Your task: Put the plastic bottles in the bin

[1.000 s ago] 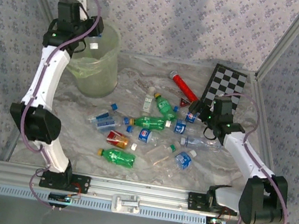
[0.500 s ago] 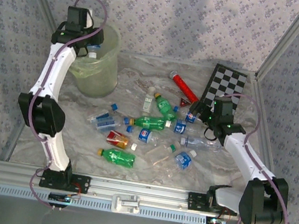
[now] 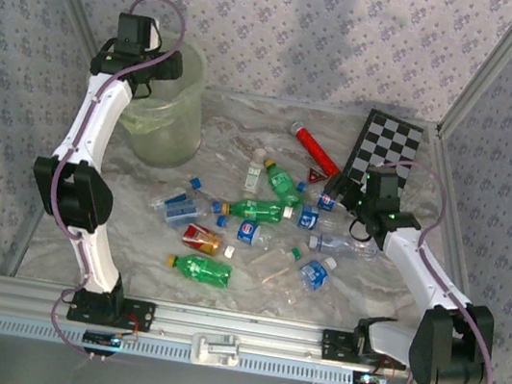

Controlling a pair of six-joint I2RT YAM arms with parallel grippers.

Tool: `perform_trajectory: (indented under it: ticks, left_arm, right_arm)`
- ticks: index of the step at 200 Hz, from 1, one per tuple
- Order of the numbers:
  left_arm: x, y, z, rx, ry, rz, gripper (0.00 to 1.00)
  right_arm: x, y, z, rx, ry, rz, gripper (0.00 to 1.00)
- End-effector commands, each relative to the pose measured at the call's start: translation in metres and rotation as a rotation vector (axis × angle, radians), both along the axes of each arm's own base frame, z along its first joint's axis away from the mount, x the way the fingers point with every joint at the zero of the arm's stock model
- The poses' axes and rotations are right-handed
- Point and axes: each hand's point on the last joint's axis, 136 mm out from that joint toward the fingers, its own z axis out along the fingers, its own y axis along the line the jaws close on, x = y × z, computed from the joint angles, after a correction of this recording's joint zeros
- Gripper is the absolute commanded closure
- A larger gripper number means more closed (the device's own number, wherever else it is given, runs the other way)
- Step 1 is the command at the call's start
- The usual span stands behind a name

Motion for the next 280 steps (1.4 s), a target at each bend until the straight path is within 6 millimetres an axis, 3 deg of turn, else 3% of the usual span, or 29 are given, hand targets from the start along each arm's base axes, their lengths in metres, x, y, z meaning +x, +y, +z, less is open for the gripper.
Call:
perform_trajectory:
  ticks: [1,36,86,89,118,163,238,280]
  left_arm:
    - [-0.012,0.000,0.049,0.002,-0.106,0.004,0.14]
    - [-0.027,-0.019,0.074,0.010,-0.161,-0.041,0.12]
    - [-0.068,-0.086,0.112,0.039,-0.271,-0.204,0.12]
    - [-0.070,-0.092,0.104,0.040,-0.257,-0.217,0.12]
    - [-0.095,-0.136,0.098,0.000,-0.282,-0.323,0.12]
    - [-0.117,-0.189,0.034,-0.128,-0.187,-0.394,0.12]
    - [-0.129,-0.247,-0.132,-0.165,0.176,-0.383,0.13]
    - [-0.124,-0.266,-0.185,-0.161,0.292,-0.372,0.13]
  right_arm:
    - [-0.002,-0.005,0.000,-0.022,0.002,-0.007,0.00]
    - [-0.001,-0.004,0.001,-0.016,-0.001,-0.007,0.00]
    - [-0.001,-0.001,-0.003,-0.005,0.007,-0.004,0.00]
    - [-0.001,-0.001,-0.003,-0.003,0.008,-0.005,0.00]
    - [0.002,0.002,-0.005,0.010,0.011,0.002,0.00]
    - [0.006,0.010,-0.010,0.033,0.025,0.016,0.00]
    - [0.007,0.011,-0.012,0.025,0.032,0.025,0.00]
    - [0.005,0.010,-0.011,0.004,0.039,0.033,0.00]
